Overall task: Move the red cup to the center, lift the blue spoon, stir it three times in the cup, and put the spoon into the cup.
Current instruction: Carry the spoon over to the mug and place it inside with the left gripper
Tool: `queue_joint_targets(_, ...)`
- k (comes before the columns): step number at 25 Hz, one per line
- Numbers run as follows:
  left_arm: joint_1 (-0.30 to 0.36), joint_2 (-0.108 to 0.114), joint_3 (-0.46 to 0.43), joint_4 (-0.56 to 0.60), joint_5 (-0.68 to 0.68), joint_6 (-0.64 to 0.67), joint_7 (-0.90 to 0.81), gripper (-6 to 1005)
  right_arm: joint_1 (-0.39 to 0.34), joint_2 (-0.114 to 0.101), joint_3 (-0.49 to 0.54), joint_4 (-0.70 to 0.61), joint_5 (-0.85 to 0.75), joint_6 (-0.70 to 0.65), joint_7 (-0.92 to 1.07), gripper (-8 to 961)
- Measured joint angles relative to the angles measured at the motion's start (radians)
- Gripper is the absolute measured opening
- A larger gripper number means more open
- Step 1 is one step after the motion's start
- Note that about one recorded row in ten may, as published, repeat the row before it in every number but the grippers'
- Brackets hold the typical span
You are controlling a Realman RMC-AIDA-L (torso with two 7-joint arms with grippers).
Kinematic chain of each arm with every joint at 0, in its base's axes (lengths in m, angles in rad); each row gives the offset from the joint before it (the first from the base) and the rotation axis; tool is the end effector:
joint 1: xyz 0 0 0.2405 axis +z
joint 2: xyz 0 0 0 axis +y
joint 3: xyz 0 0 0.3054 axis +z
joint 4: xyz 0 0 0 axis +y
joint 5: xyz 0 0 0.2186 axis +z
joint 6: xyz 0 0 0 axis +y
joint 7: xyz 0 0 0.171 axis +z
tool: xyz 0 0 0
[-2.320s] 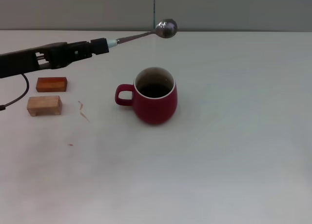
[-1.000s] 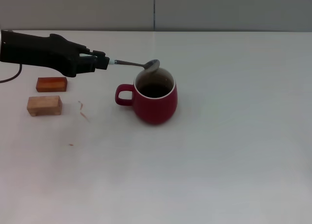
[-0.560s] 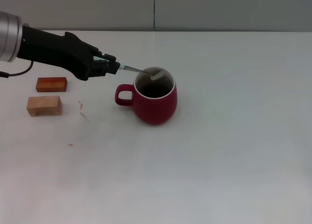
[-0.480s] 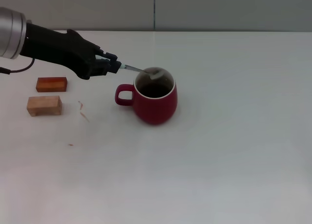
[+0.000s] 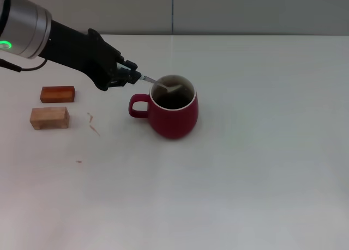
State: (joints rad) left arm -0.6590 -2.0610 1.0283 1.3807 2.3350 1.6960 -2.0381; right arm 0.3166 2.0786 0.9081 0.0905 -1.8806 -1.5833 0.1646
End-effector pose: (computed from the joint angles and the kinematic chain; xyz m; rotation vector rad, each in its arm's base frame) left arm -0.1847 0.4088 0.0105 -2.8393 -0.4160 0.0651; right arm 0.4190 0.3020 0.0632 -0.9802 0.4093 0.7791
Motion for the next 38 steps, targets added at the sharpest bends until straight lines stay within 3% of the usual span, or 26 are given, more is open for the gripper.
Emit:
queue_joint_targets(19,-0.064,-0.008,0.225,0.064,0.166,-0.032,0.011,157,-0.001,0.003,0.0,0.002,-0.002,-0.012,-0.001,703)
queue_joint_targets(38,-0.104,-0.012,0.359,0.076,0.263,-0.053,-0.002,158,-0.009,0.006,-0.014,0.006,-0.002,-0.026,-0.001,703)
